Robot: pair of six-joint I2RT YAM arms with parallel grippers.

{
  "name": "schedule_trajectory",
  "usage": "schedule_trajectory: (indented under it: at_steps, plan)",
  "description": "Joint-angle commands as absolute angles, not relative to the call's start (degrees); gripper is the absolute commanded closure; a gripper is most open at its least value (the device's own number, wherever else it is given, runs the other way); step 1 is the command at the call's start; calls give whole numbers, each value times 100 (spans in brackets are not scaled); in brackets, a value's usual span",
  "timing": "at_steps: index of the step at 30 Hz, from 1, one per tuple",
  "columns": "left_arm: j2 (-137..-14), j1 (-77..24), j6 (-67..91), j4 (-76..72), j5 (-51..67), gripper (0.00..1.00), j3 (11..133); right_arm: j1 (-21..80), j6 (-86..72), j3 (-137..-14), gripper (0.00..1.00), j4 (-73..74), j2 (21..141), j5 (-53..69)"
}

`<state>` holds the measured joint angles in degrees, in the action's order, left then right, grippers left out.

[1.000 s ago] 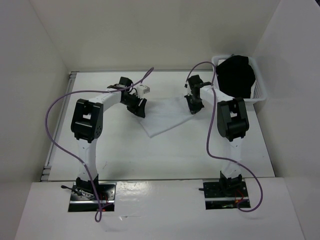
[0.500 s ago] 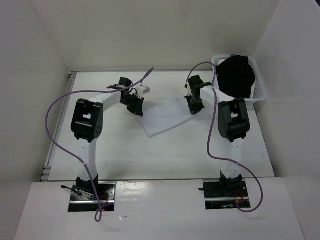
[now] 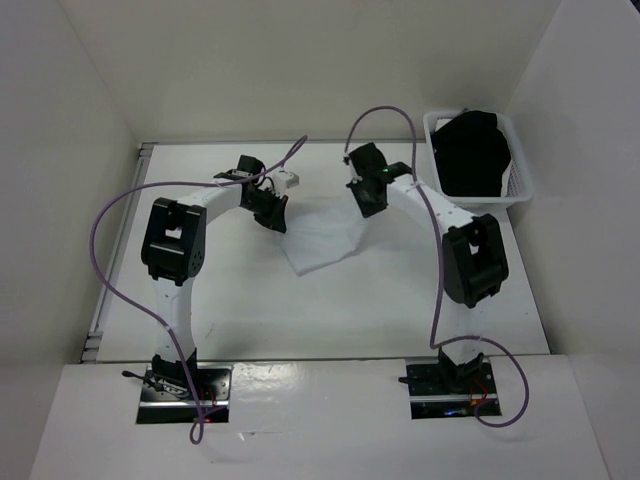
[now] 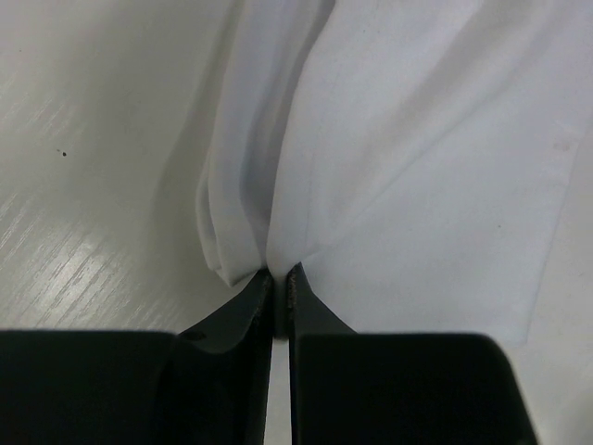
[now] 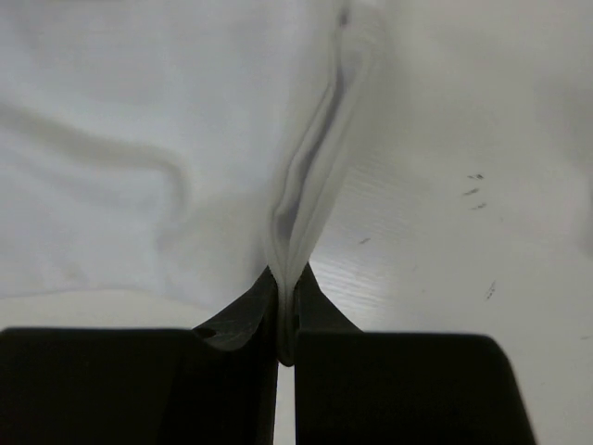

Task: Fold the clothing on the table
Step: Fold the skirt

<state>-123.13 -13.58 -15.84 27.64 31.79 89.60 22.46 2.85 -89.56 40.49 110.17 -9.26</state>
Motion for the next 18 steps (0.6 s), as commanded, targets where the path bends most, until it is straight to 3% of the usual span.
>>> schedule_trajectory:
  at_steps: [1,7,18]
  plan:
    - [-12472,-1354,-1539,2892,2927,88,8885,3241,439,-9105,100,3964,10398,-1362]
    - [-12472,-1354,-1538,2944,2927,87,8886,4551,834,-8974,100,3912,10415,-1811]
    - [-12472,-1354,-1485,2997,3041,84,8886,5133,940,-8964,100,3911,11038,-2039]
